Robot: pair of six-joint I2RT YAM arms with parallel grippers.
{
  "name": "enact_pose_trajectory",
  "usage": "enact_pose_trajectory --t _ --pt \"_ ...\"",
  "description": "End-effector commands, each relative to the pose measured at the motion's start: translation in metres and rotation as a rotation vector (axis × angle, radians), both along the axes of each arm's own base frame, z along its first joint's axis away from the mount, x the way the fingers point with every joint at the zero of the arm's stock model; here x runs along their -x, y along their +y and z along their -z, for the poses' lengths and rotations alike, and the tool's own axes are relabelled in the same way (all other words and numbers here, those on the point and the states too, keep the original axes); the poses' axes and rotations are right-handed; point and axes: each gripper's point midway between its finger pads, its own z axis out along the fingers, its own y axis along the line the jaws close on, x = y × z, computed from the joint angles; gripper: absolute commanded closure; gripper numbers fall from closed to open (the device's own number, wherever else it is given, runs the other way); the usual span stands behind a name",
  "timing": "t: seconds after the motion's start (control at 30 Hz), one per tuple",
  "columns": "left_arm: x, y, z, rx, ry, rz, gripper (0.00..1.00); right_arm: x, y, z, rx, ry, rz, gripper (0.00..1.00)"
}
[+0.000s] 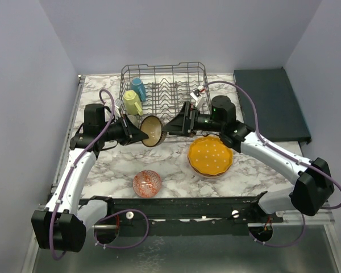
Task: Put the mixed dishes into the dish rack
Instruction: Turn the bowl upside down on the dish rack.
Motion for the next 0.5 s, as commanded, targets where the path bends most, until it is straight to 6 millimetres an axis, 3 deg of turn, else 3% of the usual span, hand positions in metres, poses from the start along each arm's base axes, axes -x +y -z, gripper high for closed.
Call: enact_pose_trajectory --t 0.0,0.47 --pt "0.0048 -0.0082 -0.0209 0.063 -0.073 0.051 1.00 -0.0089 0.0087 -0.0127 -0.020 -0.023 0.023 0.00" --pt "0.0021 -0.0090 -0.0244 0.074 -0.080 0.046 1.00 -0.0104 0.0183 -0.0097 -0.022 0.002 0.003 0.01"
